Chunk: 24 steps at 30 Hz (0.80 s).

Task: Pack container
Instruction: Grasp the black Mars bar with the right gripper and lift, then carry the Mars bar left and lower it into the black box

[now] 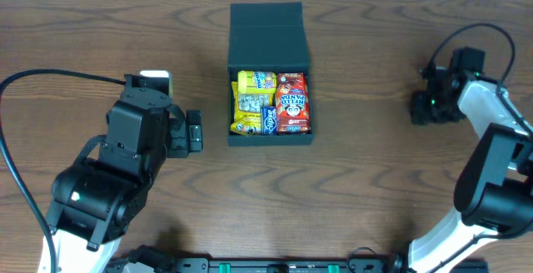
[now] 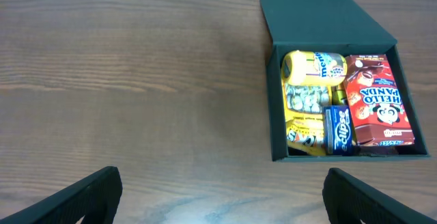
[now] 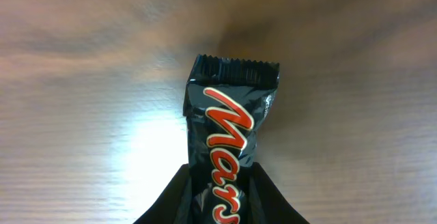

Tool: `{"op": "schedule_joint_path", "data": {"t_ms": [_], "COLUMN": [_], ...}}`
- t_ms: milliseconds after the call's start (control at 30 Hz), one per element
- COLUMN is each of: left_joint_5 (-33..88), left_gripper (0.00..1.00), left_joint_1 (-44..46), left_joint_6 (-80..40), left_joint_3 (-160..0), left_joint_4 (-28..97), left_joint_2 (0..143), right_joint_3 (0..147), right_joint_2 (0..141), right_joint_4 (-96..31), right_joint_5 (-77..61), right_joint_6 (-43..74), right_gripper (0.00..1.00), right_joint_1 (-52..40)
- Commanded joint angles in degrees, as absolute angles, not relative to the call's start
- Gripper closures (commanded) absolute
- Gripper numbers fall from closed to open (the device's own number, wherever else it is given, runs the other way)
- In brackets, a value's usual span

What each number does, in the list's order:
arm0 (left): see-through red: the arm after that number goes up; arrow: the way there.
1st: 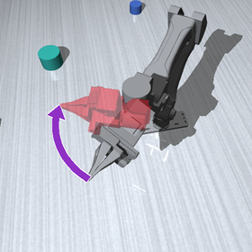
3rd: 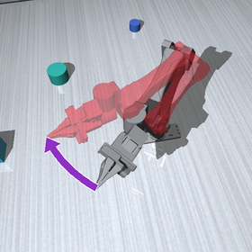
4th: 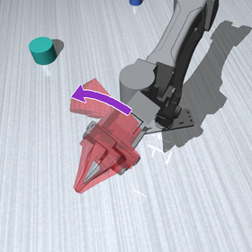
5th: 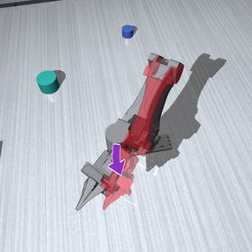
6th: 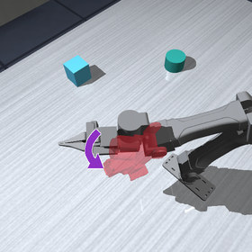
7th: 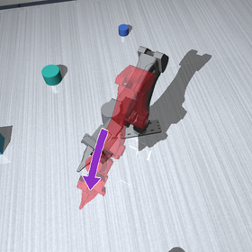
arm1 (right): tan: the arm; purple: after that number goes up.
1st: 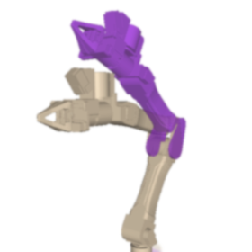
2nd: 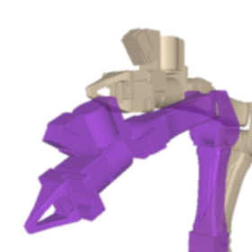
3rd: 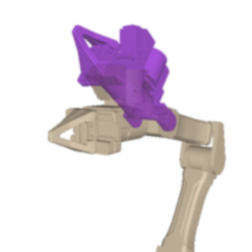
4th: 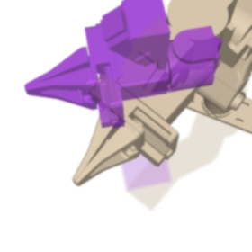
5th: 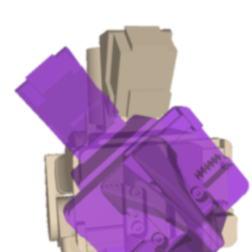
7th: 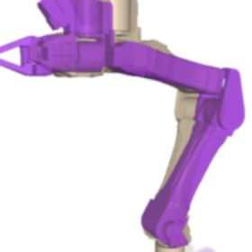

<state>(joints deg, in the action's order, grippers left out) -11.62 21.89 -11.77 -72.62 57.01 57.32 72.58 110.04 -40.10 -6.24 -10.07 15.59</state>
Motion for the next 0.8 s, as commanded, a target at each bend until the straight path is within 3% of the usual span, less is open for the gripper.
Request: {"op": "schedule_joint_path", "data": {"t_ms": [0, 367, 400, 767], "left_joint_5": [-12.4, -12.4, -12.4, -12.4], "left_gripper": [0.05, 0.05, 0.05, 0.05], "left_joint_1": [21.8, 21.8, 21.8, 21.8], "left_joint_6": [-11.1, -11.1, -11.1, -11.1], "left_joint_3": [-73.8, -73.8, -73.8, -73.8], "left_joint_4": [57.2, 57.2, 57.2, 57.2], "left_joint_2": [57.3, 57.3, 57.3, 57.3], "right_joint_3": [78.5, 96.1, 97.0, 97.8], "right_joint_2": [109.8, 109.7, 109.7, 109.7], "right_joint_4": [-42.7, -53.0, -53.3, -53.2], "right_joint_5": [-10.2, -17.5, -17.4, -11.3], "right_joint_6": [-8.1, 3.3, 5.3, 22.2], "right_gripper": [0.87, 0.89, 0.85, 0.87], "right_joint_1": [12.6, -5.1, -7.1, -30.0]}}
